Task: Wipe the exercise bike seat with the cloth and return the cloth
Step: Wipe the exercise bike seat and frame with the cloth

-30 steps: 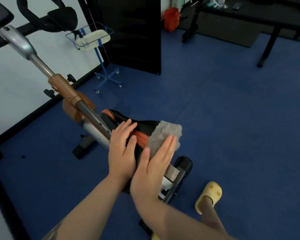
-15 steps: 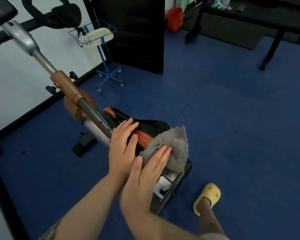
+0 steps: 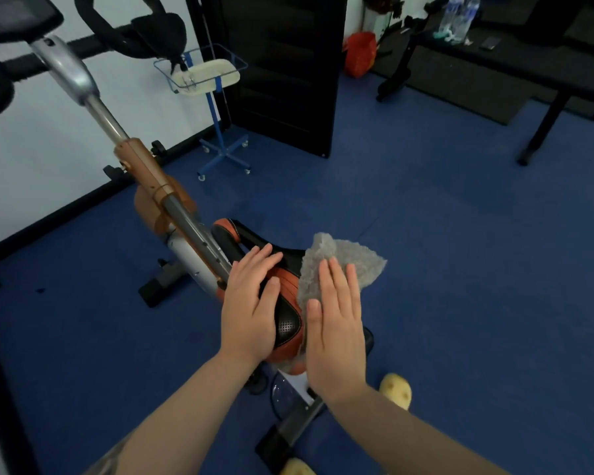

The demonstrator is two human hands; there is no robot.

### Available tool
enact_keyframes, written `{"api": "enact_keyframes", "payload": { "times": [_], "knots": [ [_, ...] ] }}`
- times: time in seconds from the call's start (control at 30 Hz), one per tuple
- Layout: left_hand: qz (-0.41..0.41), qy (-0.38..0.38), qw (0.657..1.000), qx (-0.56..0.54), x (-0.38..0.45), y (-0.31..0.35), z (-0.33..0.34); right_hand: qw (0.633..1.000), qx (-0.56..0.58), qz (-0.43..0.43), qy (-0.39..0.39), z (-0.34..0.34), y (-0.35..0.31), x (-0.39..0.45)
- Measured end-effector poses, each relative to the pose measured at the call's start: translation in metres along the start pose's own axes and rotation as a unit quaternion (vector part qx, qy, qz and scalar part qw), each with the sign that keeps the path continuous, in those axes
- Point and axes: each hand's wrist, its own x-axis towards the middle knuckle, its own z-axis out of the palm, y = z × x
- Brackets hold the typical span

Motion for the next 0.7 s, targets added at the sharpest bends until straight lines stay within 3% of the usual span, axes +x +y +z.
{"api": "enact_keyframes", "payload": {
  "times": [0.23,0.5,0.7],
  "knots": [
    [-0.01,0.007,1.0,-0.005,0.001,0.005,0.001,0.998,0.051,-0.019,-0.037,-0.009,0.014,0.036],
    [-0.022,0.01,0.999,0.029,0.002,0.008,0.0,0.962,0.202,0.07,-0.17,-0.024,0.028,0.079],
    [-0.058,0.06,0.989,0.124,-0.004,0.019,0.003,0.945,0.203,0.059,-0.25,-0.033,0.032,0.099]
  ]
}}
